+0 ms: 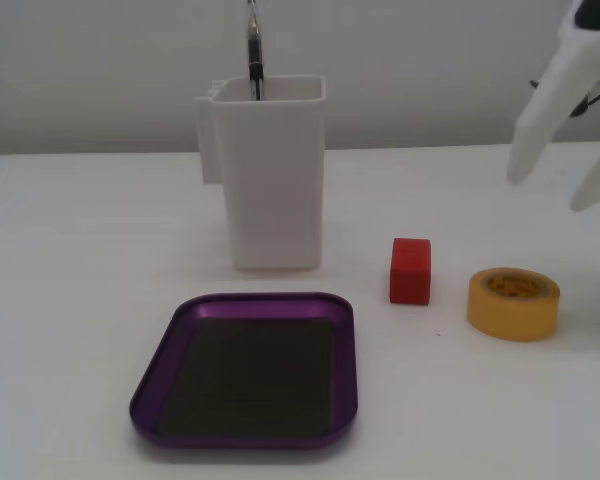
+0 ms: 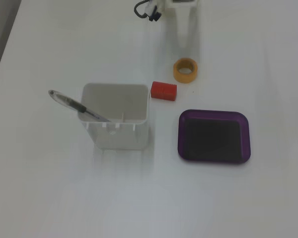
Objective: Grab up the yellow tape and put it in the box.
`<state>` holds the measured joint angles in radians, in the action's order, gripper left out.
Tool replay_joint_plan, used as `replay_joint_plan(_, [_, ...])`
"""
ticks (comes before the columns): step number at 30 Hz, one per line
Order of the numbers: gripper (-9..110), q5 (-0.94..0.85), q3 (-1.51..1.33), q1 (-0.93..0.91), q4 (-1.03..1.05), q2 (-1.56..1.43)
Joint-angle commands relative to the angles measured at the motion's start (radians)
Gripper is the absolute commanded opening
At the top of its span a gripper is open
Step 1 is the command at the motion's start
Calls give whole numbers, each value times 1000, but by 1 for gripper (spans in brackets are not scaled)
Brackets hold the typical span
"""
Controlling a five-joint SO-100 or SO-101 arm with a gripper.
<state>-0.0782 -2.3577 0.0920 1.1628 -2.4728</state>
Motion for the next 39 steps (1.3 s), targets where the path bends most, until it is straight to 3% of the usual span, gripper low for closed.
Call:
replay_joint_plan(1, [21, 52, 184, 34, 64, 264])
replay_joint_plan(12, [23, 104, 348, 31, 100, 703])
replay_joint_plan(21, [21, 104, 327, 29, 21, 721])
replay_joint_plan(29, [1, 114, 178, 31, -149, 747])
replay_joint_plan(39, [-1, 156, 344, 74, 11, 571])
